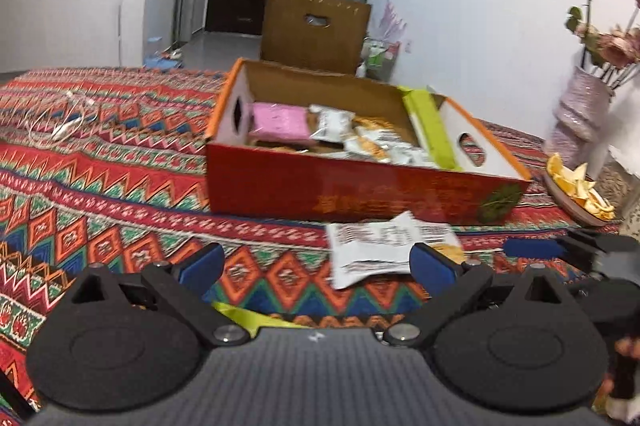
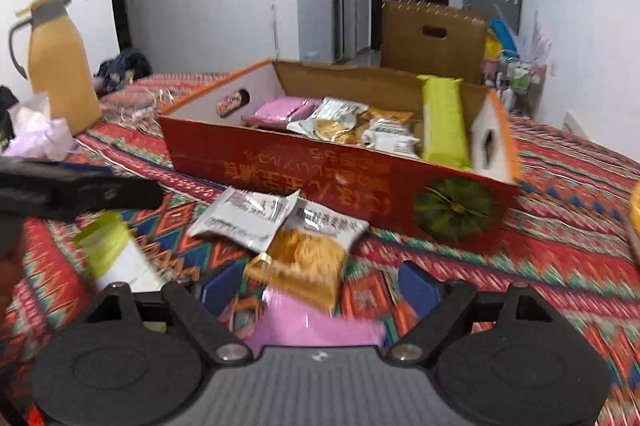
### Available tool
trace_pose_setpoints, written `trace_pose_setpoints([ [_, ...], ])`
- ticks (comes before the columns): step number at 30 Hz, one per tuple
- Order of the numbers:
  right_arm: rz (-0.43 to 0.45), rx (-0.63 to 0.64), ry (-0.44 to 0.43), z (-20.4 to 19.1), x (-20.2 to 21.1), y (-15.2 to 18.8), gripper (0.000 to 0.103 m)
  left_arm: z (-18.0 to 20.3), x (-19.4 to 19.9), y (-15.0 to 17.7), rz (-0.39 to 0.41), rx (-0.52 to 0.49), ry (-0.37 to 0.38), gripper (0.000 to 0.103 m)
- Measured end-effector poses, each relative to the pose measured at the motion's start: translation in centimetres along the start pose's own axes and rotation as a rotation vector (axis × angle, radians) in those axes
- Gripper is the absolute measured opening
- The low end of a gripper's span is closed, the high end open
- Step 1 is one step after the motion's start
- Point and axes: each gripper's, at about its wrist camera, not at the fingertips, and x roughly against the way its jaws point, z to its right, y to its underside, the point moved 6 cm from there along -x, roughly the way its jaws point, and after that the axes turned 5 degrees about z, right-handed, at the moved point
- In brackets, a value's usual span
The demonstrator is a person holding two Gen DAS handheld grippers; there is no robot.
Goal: Organize snacks
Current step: 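Grasp the pumpkin-seed oat crisp packet with the right tool while the left grasps a white packet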
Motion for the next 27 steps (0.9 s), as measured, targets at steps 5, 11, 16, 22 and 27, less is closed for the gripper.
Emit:
trace_pose_setpoints([
  [5,-0.068,0.027,-0.022,-0.8,-3.9,-0.3,0.066,-0.3,-1.0,-0.3,-0.022,0.0,0.007,0.101],
  [11,-0.055,-0.006,0.024,1.9,-2.4,0.1,0.049,3.0,-2.9,0.0,-0.062,-0.079,0.05,0.101],
  [16,0.019,-0.106,0.067,5.5,-0.1,-0.1,0.046,6.3,-5.7,0.2,-0.136,-0.193,0.047,0.101],
  [22,0.099,-0.102,0.073,5.8,2.7,0.0,0.046,7.7,-8.6,-0.3,-0.197,-0.207,-0.006,0.101],
  [27,0.092,-0.102,0.054,5.6,3.1,0.8,0.046,8.0,-9.3,0.4,-0.192,-0.167,-0.048,0.067],
])
